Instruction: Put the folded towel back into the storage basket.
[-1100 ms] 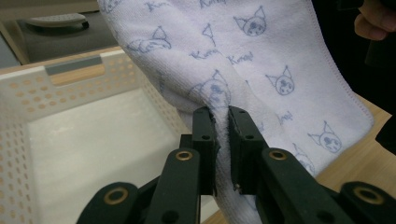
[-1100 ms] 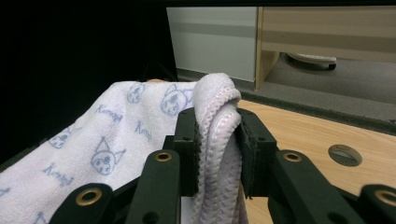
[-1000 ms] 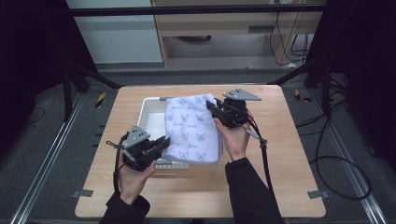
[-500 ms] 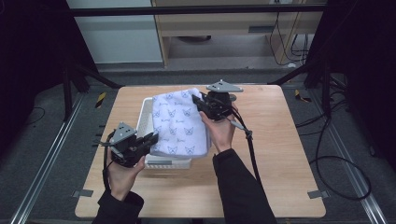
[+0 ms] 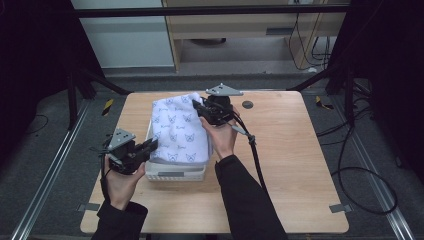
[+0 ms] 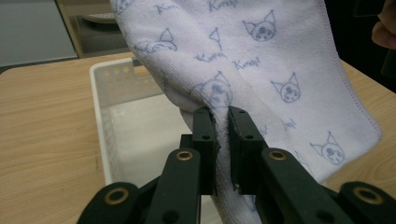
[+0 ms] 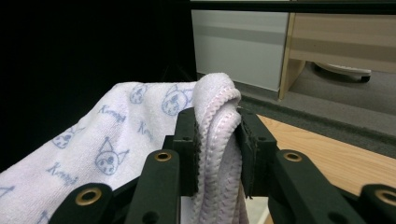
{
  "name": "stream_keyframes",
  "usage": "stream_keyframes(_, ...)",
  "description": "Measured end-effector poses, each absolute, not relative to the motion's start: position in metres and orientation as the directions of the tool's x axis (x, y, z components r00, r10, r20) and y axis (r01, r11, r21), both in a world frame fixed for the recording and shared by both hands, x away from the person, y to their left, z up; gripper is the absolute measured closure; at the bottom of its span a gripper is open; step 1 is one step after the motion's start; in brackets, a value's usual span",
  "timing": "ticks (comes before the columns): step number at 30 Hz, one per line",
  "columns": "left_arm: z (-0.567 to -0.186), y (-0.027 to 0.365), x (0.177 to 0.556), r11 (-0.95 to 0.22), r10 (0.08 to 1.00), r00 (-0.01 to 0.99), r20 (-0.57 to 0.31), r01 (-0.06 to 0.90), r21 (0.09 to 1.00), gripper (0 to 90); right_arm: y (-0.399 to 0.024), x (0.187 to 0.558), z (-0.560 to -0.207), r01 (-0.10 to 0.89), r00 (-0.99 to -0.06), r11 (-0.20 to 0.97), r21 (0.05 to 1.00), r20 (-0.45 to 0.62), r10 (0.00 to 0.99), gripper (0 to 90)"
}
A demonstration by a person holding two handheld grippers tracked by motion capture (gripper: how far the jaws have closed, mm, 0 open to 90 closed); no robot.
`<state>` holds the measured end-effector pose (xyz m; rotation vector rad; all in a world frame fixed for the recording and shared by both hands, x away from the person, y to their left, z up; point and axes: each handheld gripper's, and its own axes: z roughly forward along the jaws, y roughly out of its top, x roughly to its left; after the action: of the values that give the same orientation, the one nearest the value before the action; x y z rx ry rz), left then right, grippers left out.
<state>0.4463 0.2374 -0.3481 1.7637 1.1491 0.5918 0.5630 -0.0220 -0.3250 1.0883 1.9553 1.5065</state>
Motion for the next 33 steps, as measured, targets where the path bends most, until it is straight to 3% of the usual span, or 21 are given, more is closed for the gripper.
stream_keyframes(33, -0.379, 0.255, 0.471, -0.171, 0.927, 0.372, -0.041, 0.519, 0.837, 82.8, 0.012, 0.590, -0.367, 0.366, -0.601, 0.129, 0.922, 0.128, 0.789, 71.5)
